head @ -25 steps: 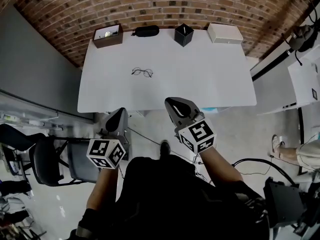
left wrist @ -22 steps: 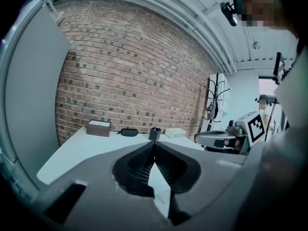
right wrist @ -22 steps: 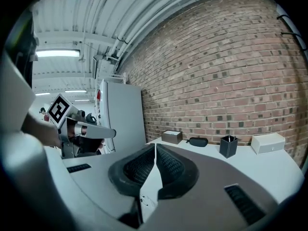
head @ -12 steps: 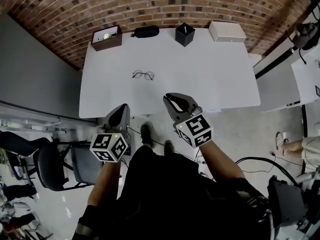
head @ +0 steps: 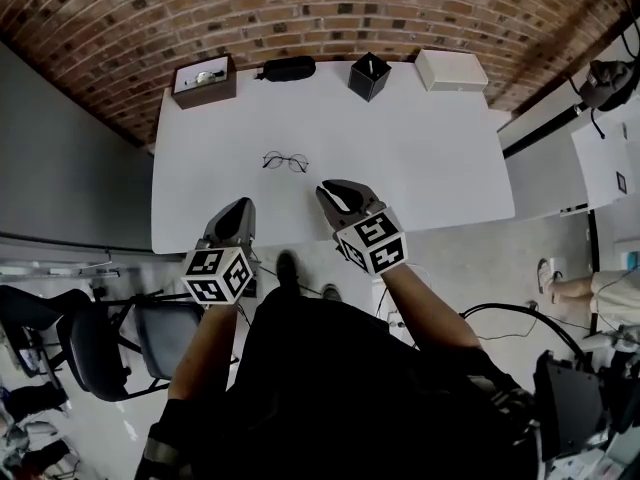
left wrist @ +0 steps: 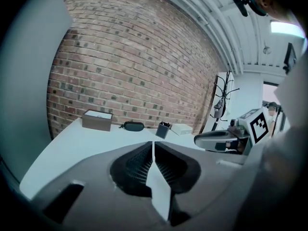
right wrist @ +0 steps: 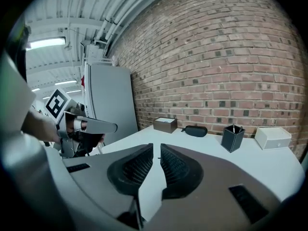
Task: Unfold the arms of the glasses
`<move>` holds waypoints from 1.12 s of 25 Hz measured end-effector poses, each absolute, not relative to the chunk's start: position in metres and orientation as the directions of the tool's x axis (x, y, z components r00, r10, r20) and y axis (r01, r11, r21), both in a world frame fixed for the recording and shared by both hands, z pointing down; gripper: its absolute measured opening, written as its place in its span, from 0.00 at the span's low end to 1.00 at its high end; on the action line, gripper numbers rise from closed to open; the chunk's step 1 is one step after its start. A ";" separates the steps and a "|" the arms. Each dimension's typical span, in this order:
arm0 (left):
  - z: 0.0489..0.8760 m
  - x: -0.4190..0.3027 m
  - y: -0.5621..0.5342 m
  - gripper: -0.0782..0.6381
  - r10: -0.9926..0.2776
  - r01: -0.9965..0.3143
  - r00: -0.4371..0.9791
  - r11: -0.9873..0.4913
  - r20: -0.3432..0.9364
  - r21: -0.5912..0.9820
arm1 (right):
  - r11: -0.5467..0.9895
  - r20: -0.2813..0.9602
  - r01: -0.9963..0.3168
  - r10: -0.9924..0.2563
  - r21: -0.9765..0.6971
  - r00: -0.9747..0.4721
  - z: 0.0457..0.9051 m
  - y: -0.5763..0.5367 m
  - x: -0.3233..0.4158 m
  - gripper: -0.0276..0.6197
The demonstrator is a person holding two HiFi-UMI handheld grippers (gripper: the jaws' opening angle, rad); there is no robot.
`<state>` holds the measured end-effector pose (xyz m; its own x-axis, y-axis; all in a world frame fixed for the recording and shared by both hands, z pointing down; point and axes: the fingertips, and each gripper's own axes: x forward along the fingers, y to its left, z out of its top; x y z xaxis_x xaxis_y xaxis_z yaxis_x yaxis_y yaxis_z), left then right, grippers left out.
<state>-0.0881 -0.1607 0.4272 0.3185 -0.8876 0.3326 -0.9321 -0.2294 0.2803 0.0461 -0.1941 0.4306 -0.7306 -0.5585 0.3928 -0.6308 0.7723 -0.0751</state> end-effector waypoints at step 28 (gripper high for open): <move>0.614 -0.112 -0.293 0.28 -0.646 -0.904 0.427 -0.287 0.633 0.316 | 0.644 0.717 -0.759 -0.483 -0.098 -0.502 0.609 -0.287 0.008 0.16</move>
<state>-0.1125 -0.2929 0.6139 0.4265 -0.6456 0.6335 -0.9042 -0.2868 0.3165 0.0080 -0.2874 0.6094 -0.5022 -0.4835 0.7170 -0.7591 0.6436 -0.0977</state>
